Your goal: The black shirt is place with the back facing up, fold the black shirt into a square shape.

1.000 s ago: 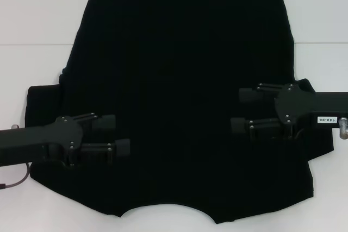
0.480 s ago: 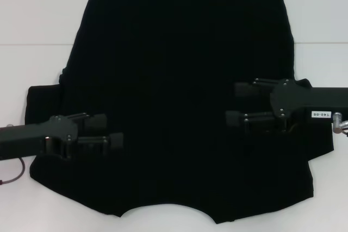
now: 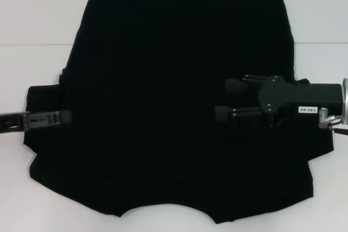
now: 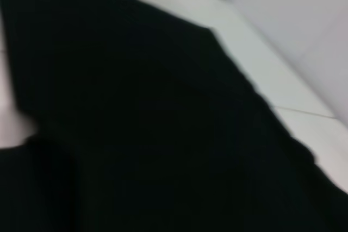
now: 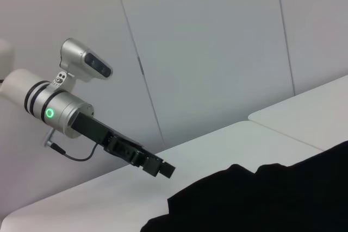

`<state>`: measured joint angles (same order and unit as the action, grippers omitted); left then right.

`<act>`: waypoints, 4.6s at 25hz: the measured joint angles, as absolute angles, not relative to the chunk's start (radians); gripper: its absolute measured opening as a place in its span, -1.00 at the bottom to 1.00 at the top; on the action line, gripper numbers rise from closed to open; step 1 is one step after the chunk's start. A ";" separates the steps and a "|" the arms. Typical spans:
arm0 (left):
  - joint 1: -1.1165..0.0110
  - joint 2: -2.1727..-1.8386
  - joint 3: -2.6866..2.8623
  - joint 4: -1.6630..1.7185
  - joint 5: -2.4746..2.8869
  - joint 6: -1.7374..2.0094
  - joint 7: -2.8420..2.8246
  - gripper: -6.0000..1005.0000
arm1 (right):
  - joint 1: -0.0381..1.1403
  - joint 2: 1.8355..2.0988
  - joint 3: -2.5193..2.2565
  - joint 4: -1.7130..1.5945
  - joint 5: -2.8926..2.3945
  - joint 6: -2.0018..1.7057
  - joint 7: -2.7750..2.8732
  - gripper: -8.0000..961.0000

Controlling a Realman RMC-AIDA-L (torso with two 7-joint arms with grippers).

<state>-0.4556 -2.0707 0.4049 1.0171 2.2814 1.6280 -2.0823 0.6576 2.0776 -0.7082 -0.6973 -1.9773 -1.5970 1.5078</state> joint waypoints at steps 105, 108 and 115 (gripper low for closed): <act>-0.541 -2.014 0.321 0.940 2.674 1.265 -2.341 -0.98 | 0.646 2.082 -0.623 -0.650 -1.965 -1.575 1.489 0.91; -0.540 -2.015 0.321 0.940 2.671 1.274 -2.341 -0.98 | 0.647 2.081 -0.623 -0.650 -1.965 -1.575 1.489 0.91; -0.550 -2.011 0.321 0.942 2.643 1.358 -2.334 -0.98 | 0.648 2.080 -0.623 -0.650 -1.965 -1.575 1.489 0.91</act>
